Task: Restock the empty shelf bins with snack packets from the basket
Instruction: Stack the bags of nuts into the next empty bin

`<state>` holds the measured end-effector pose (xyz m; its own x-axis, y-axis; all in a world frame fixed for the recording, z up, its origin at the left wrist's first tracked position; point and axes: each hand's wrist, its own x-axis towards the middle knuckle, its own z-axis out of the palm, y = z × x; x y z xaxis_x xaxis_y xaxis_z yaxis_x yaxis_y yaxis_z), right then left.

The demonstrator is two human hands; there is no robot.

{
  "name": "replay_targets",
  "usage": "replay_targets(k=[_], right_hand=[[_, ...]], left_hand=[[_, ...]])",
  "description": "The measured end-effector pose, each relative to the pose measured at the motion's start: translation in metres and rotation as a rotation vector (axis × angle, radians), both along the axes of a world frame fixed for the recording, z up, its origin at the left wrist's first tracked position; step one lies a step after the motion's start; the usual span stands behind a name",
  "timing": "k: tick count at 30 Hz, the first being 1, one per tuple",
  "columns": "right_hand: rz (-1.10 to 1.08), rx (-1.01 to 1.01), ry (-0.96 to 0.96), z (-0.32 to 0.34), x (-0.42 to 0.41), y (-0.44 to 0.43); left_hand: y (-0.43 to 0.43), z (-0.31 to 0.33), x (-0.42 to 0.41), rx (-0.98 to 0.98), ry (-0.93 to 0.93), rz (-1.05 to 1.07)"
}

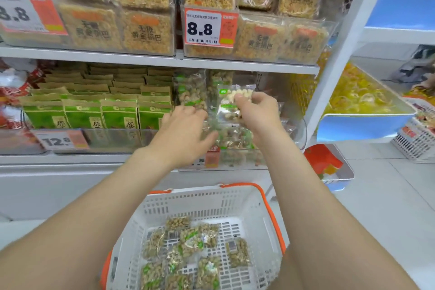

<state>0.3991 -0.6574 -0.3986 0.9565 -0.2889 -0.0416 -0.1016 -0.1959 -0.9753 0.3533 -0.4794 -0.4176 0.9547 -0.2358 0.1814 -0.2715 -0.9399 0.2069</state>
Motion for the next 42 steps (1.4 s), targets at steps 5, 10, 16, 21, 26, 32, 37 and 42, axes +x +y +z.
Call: replay_targets(k=[5,10,16,21,26,32,37,42], right_hand=[[-0.063,-0.042,-0.074,-0.023,0.028,0.004],[-0.025,-0.201,-0.173,-0.024,0.056,0.013],[-0.095,-0.340,-0.275,-0.028,0.075,0.024],[-0.018,-0.512,-0.146,-0.029,0.082,0.027],[-0.070,-0.711,-0.094,-0.033,0.081,0.024],[-0.147,-0.855,-0.215,-0.040,0.057,0.025],[0.039,-0.819,-0.552,-0.039,0.007,0.030],[0.311,-0.775,-0.590,-0.028,-0.057,0.038]], left_hand=[[0.005,-0.001,0.018,0.217,0.153,-0.121],[0.006,-0.010,0.032,0.285,0.232,-0.111],[0.007,-0.012,0.031,0.306,0.241,-0.122],[0.012,-0.010,0.027,0.325,0.259,-0.140],[0.014,-0.010,0.024,0.307,0.259,-0.152],[0.018,-0.006,0.010,0.227,0.219,-0.153],[0.020,-0.004,-0.014,0.108,-0.084,-0.100],[0.010,0.002,-0.054,-0.073,-0.069,0.036]])
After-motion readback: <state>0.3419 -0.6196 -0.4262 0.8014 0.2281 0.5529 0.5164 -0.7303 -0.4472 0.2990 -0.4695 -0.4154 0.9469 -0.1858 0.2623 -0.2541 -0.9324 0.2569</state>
